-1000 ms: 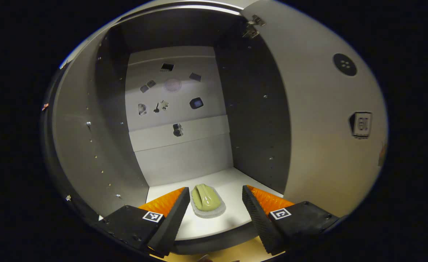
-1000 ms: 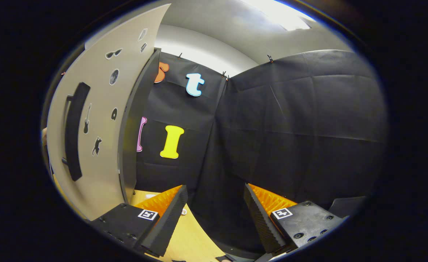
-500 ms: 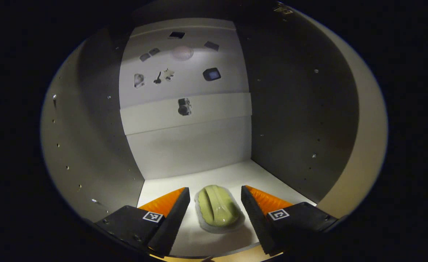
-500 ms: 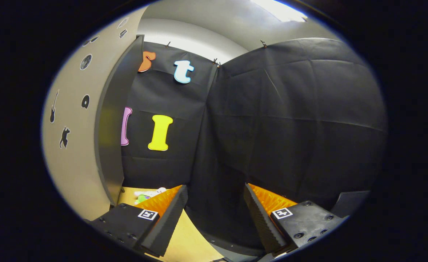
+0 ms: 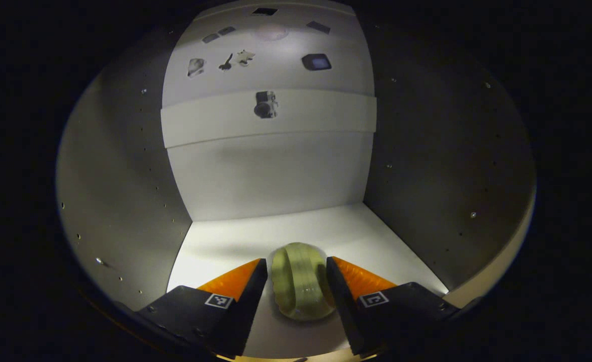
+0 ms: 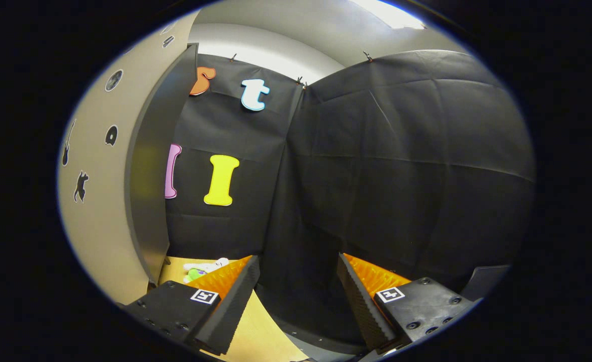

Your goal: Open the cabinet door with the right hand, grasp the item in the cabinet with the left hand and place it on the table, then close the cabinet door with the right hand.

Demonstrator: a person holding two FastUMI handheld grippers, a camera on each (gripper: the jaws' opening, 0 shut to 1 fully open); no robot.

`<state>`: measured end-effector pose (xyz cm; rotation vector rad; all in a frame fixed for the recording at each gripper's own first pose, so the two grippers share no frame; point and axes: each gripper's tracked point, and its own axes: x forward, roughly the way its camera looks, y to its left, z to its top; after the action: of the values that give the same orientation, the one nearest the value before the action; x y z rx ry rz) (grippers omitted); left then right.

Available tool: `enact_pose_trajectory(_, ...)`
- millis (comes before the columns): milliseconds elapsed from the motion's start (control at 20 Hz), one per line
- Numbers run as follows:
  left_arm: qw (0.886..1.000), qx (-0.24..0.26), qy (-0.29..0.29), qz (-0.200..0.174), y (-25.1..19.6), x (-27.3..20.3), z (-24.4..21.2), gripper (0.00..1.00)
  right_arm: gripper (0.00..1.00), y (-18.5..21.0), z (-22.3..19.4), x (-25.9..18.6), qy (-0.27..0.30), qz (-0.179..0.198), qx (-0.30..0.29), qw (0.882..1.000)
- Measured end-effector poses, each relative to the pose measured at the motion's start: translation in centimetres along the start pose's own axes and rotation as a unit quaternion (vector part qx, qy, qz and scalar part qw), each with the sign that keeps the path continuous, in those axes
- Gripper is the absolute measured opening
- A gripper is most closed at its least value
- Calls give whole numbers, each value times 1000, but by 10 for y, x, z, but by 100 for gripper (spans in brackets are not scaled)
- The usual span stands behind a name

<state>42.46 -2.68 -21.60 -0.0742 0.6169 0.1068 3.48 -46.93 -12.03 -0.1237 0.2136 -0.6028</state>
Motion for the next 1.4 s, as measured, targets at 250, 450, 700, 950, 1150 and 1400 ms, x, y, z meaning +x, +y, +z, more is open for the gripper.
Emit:
enact_pose_trajectory(250, 1000, 20, 6, 21, -3, 3, 0, 40, 98, 2, -4, 3, 7, 3, -1, 1000)
enact_pose_trajectory(450, 1000, 27, 9, 14, -16, -3, 1, 25, 98, 8, -3, 3, 6, 13, -4, 1000)
enact_pose_trajectory(700, 999, 29, 3, 28, -19, -28, 0, 24, 98, 17, -1, 3, 3, 34, 14, 999)
enact_pose_trajectory(950, 1000, -7, -23, 8, -30, -79, -4, 24, 98, 46, 8, 0, -9, 81, 37, 996)
enact_pose_trajectory(1150, 999, -16, -39, 10, -31, -128, -10, 24, 98, 66, 14, -12, -19, 125, 14, 992)
enact_pose_trajectory(1400, 998, -27, -54, 2, -33, -187, -27, 24, 98, 80, 27, -51, -36, 152, 26, 987)
